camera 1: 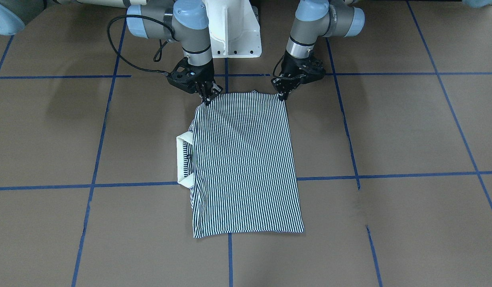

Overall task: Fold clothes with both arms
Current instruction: 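Grasp the near shirt edge with both grippers and lift it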

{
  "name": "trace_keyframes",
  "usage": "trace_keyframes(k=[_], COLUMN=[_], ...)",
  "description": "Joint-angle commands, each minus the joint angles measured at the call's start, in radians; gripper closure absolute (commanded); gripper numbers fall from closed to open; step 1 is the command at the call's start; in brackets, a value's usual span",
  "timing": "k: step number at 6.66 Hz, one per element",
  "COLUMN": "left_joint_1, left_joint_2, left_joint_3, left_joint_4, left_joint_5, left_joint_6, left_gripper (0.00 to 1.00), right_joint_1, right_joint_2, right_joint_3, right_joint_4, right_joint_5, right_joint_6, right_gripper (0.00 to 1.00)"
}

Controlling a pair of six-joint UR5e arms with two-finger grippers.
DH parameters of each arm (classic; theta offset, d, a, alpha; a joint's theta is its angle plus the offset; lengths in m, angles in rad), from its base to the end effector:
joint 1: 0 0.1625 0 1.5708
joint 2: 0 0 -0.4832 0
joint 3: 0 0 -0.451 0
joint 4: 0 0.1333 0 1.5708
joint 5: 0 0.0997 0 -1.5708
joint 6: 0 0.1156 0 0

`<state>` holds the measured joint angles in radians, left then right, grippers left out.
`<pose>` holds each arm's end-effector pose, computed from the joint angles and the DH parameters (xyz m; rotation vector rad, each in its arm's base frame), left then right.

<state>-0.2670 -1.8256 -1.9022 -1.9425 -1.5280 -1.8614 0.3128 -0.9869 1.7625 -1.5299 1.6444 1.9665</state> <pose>0.5898 -0.3047 0.3655 0.0285 0.9708 -0.5343 -0.6663 -0.3467 0.2562 -0.1051 -0.8275 0.6378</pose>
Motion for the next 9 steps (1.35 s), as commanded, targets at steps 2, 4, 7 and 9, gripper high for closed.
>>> trace_keyframes(k=[2, 4, 7, 9], left_joint_1=[0.011, 0.014, 0.015, 0.052], left_joint_2=[0.0, -0.004, -0.02, -0.026], left_joint_3=[-0.001, -0.001, -0.132, -0.333], left_joint_4=[0.016, 0.016, 0.066, 0.212], left_joint_5=[0.002, 0.002, -0.006, -0.008], left_joint_6=[-0.001, -0.004, -0.004, -0.089], left_gripper=[0.56, 1.0, 1.0, 1.0], right_joint_1=[0.0, 0.0, 0.003, -0.058], right_joint_2=[0.001, 0.001, -0.03, -0.149], right_joint_3=[0.0, 0.0, 0.055, 0.293], right_joint_4=[0.001, 0.001, -0.003, -0.069], right_joint_5=[0.0, 0.0, 0.0, -0.009], right_joint_6=[0.0, 0.0, 0.005, 0.093], right_gripper=[1.0, 1.0, 1.0, 1.0])
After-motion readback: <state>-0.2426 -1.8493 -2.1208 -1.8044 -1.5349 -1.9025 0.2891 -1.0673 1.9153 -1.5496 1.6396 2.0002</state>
